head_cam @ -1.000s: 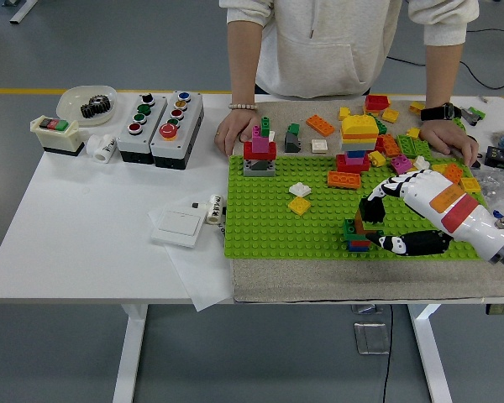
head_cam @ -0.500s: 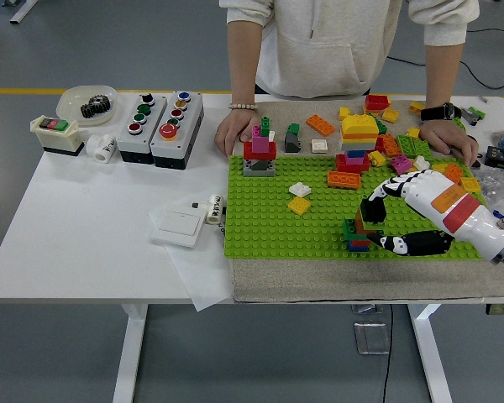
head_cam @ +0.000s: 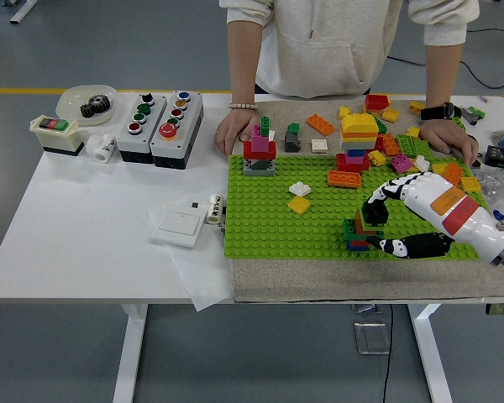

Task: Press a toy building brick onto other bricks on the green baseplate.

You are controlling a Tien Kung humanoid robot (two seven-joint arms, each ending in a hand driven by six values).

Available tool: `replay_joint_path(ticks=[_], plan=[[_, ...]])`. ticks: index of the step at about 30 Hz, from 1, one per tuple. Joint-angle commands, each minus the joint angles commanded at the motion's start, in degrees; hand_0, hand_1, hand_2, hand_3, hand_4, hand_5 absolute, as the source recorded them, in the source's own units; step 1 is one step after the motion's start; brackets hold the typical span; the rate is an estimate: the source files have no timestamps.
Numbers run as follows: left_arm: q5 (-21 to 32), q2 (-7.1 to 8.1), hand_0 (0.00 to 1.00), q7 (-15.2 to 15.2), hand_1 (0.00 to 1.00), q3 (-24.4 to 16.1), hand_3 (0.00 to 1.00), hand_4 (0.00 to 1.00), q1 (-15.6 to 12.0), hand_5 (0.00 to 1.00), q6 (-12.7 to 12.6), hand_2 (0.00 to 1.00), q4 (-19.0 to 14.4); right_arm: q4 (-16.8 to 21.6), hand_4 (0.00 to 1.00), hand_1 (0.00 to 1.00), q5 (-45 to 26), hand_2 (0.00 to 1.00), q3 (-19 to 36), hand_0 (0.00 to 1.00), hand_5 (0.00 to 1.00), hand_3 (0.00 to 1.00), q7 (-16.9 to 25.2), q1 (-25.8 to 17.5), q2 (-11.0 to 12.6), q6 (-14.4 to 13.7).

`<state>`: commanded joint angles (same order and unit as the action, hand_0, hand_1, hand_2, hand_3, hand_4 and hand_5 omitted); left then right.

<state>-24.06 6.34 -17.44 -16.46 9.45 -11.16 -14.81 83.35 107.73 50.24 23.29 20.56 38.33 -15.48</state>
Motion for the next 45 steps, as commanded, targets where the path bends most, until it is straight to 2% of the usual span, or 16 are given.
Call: replay_joint_path(ticks=[35, 45], plan=[[-0.7, 0.04, 0.490, -0.2, 0.571, -0.3, 0.623, 0.657, -0.3, 0.747, 0.2, 0.650, 0.0, 0.4, 0.789, 0.547, 0.3, 0.619, 1.5, 0.499, 0.422, 0.562, 0.7, -1.4, -0.1, -1.5], [-1.1, -0.01, 0.491, -0.4, 0.570, -0.5, 0.623, 0.656, -0.4, 0.746, 0.3, 0.650, 0.0, -0.7, 0.785, 0.565, 3.3, 0.627, 1.6, 0.522, 0.424, 0.563, 0.7, -1.8, -0.6, -3.8]])
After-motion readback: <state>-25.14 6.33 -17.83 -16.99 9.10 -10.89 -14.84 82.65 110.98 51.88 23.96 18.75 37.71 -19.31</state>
